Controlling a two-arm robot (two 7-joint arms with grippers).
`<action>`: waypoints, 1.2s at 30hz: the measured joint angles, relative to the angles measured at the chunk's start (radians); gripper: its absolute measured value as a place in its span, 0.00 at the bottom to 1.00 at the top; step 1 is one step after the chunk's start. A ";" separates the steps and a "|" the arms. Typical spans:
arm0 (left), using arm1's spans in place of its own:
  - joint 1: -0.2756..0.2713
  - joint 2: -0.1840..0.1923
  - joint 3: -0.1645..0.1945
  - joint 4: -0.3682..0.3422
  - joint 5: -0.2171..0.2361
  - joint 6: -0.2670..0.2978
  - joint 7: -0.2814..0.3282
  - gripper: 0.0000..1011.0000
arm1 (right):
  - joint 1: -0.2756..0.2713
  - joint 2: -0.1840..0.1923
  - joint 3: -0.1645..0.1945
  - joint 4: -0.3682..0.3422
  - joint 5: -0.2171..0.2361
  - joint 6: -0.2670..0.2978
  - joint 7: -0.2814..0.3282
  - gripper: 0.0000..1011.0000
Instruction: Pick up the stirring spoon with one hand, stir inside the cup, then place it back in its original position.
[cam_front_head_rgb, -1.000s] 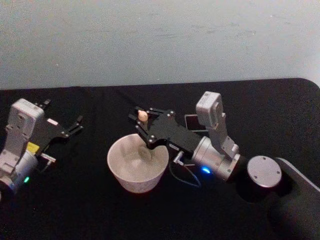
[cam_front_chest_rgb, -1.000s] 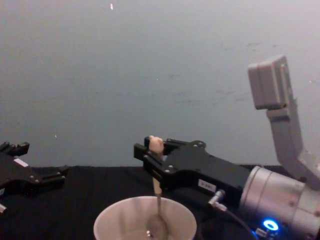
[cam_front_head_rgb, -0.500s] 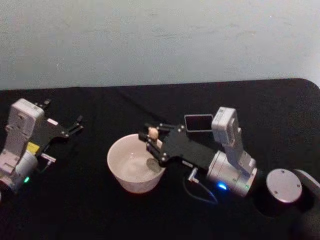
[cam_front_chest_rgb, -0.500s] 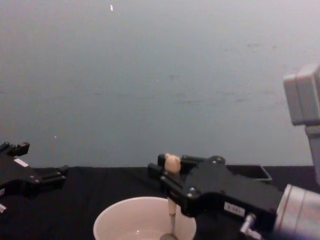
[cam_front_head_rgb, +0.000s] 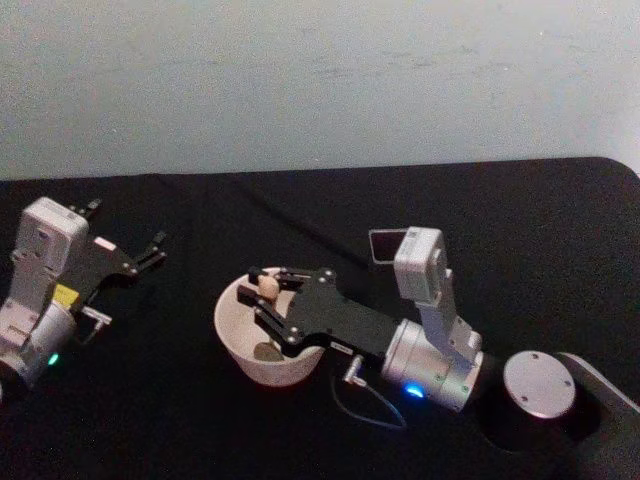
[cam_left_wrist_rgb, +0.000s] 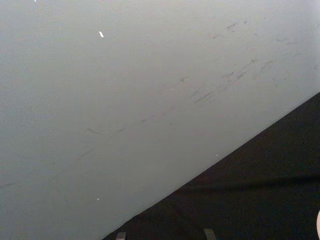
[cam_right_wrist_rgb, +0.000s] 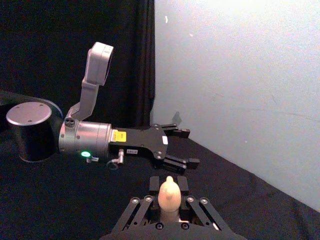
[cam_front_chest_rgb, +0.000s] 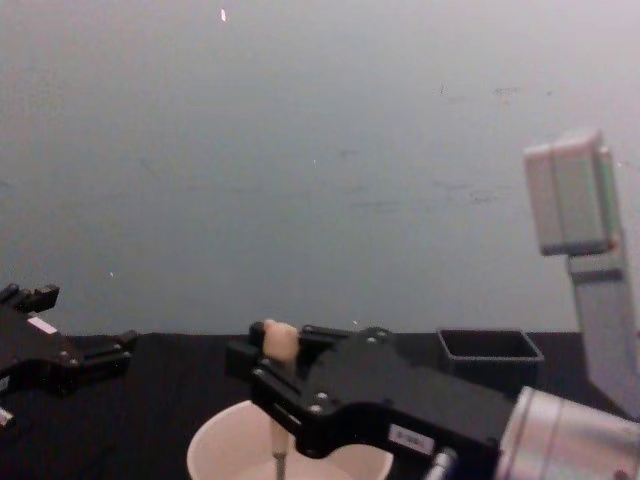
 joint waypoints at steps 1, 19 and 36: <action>0.000 0.000 0.000 0.000 0.000 0.000 0.000 0.99 | 0.003 -0.004 -0.002 0.005 0.000 0.000 -0.001 0.21; 0.000 0.000 0.000 0.000 0.000 0.000 0.000 0.99 | 0.093 -0.076 0.017 0.147 -0.041 -0.036 -0.063 0.21; 0.000 0.000 0.000 0.000 0.000 0.000 0.000 0.99 | 0.097 -0.067 0.045 0.160 -0.058 -0.047 -0.073 0.21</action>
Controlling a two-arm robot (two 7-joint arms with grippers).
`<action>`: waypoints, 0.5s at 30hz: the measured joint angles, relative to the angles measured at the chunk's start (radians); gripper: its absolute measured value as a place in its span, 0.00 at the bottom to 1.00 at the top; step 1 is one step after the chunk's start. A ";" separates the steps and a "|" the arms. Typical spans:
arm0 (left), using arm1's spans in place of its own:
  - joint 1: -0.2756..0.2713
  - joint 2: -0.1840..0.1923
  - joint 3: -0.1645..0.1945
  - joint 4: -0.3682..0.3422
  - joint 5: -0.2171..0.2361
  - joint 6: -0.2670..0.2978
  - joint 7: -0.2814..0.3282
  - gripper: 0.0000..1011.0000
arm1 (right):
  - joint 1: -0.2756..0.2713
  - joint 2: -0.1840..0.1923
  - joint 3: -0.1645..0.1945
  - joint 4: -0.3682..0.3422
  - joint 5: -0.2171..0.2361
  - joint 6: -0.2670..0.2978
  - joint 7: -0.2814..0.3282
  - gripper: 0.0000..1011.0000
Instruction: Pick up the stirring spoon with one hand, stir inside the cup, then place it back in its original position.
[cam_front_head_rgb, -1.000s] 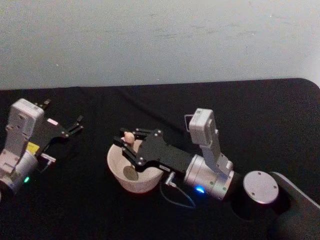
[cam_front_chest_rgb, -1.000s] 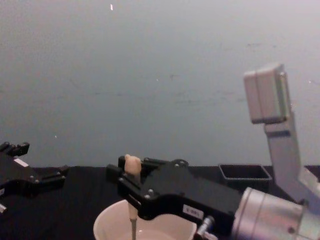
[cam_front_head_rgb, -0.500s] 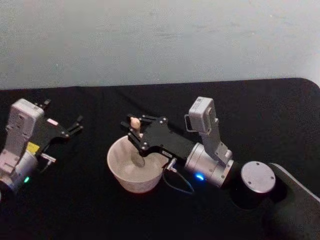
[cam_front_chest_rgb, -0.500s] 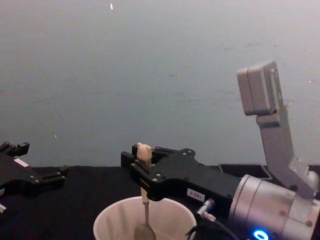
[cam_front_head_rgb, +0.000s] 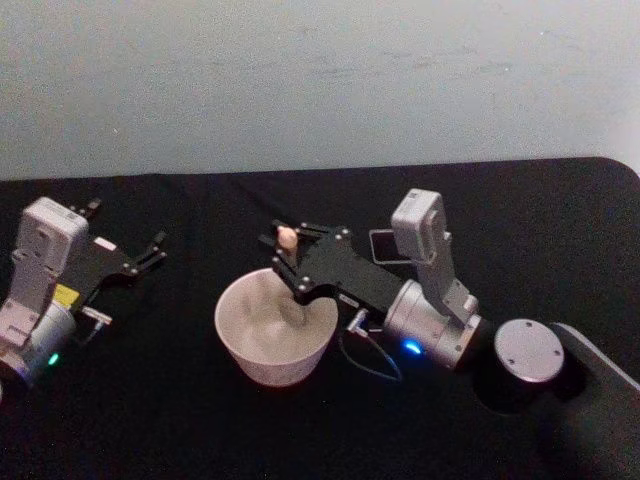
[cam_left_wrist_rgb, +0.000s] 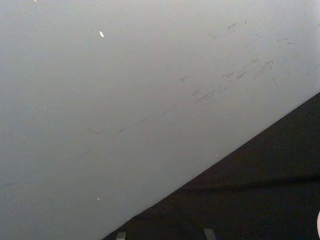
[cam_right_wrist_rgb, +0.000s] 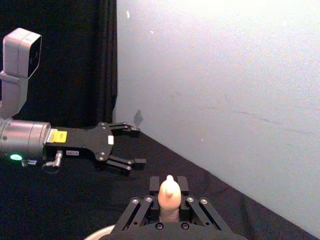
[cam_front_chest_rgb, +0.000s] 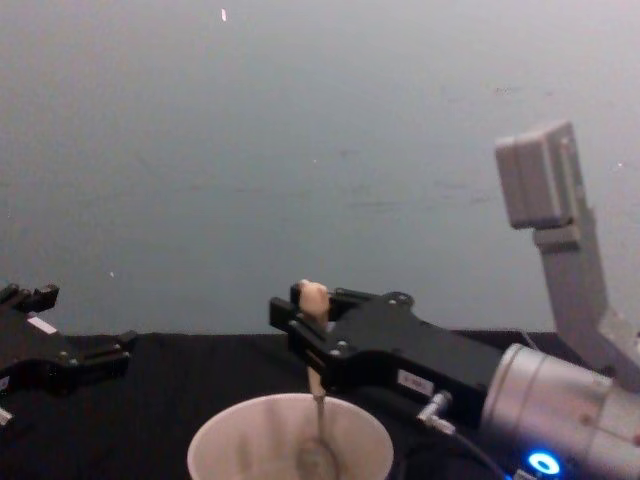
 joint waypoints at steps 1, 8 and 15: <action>0.000 0.000 0.000 0.000 0.000 0.000 0.000 0.99 | -0.002 0.004 0.002 -0.003 0.000 0.000 0.000 0.21; 0.000 0.000 0.000 0.000 0.000 0.000 0.000 0.99 | -0.049 0.052 0.012 -0.074 0.014 0.017 0.024 0.21; 0.000 0.000 0.000 0.000 0.000 0.000 0.000 0.99 | -0.100 0.091 0.005 -0.153 0.042 0.038 0.053 0.21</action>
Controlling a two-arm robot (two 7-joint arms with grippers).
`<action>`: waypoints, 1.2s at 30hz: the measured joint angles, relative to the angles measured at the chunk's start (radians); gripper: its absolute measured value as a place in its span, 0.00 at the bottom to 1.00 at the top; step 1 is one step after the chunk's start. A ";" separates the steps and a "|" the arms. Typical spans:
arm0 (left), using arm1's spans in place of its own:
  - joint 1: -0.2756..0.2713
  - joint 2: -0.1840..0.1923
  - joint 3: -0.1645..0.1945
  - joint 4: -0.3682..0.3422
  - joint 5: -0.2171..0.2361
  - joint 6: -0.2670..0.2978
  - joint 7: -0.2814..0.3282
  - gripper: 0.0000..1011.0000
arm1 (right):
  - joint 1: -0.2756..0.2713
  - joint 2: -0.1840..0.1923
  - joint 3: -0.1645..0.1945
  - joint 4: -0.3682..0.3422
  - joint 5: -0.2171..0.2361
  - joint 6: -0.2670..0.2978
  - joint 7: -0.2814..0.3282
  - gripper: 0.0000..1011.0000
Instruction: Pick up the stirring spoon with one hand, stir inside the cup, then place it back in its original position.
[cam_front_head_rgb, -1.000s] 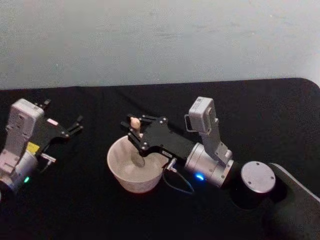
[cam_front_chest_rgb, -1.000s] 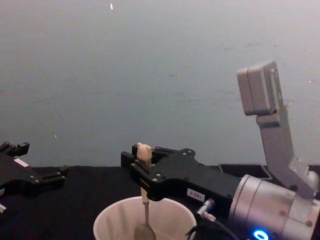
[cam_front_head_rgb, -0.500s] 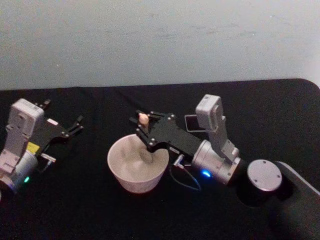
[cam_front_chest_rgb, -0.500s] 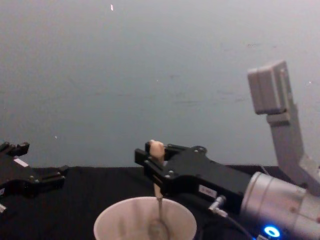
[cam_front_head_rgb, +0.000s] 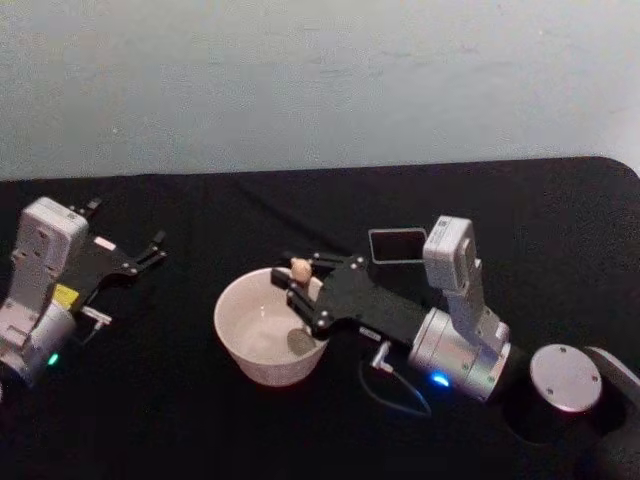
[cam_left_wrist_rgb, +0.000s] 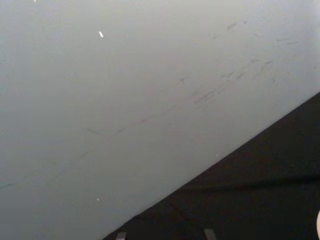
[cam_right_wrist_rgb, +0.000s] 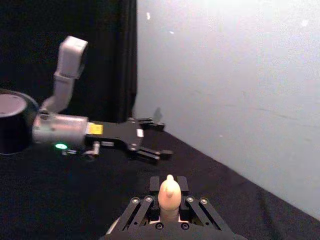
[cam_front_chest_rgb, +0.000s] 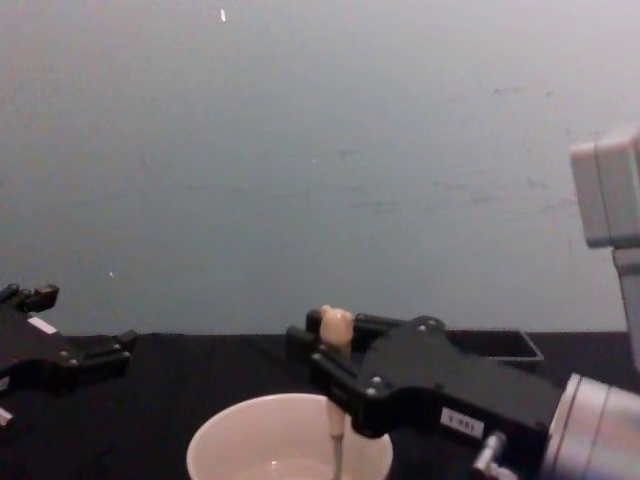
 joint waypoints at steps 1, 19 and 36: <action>0.000 0.000 0.000 0.000 0.000 0.000 0.000 0.99 | -0.007 0.003 -0.005 -0.012 0.005 0.004 0.005 0.21; 0.000 0.000 0.000 0.000 0.000 0.000 0.000 0.99 | 0.067 -0.095 -0.051 0.089 -0.014 -0.013 -0.032 0.21; 0.000 0.000 0.000 0.000 0.000 0.000 0.000 0.99 | 0.118 -0.120 -0.021 0.177 -0.052 -0.045 -0.059 0.21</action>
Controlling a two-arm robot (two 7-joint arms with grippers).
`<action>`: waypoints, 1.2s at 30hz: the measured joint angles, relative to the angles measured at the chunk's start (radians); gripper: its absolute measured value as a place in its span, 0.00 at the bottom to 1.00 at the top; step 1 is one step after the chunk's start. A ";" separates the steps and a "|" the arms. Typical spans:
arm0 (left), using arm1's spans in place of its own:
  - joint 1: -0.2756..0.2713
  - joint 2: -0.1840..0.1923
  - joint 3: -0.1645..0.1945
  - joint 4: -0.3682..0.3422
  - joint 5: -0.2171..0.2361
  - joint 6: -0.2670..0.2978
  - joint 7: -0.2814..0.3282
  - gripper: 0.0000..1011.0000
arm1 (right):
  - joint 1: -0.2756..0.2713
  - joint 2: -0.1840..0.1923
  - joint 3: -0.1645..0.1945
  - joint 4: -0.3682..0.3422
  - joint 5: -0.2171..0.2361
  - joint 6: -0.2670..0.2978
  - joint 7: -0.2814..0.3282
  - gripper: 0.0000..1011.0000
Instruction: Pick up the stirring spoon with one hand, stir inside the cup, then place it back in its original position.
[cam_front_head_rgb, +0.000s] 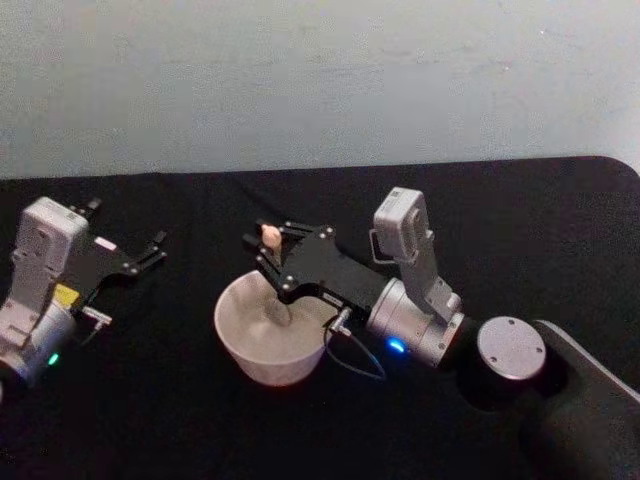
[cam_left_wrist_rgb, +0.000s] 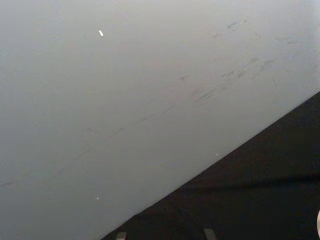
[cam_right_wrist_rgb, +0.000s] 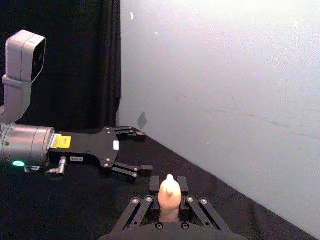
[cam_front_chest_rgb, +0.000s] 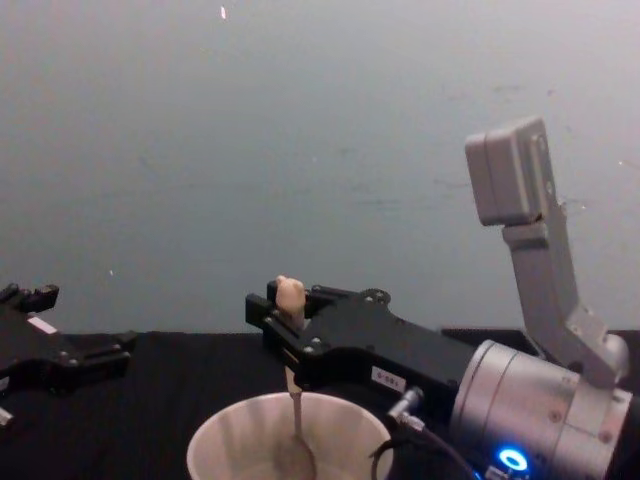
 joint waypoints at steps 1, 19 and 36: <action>0.000 0.000 0.000 0.000 0.000 0.000 0.000 0.99 | -0.001 0.000 0.001 0.000 0.000 0.000 0.000 0.21; 0.000 0.000 0.000 0.000 0.000 0.000 0.000 0.99 | -0.008 -0.001 0.011 -0.003 -0.007 0.000 0.004 0.21; 0.000 0.000 0.000 0.000 0.000 0.000 0.000 0.99 | -0.018 0.019 0.058 -0.095 0.072 0.033 0.027 0.21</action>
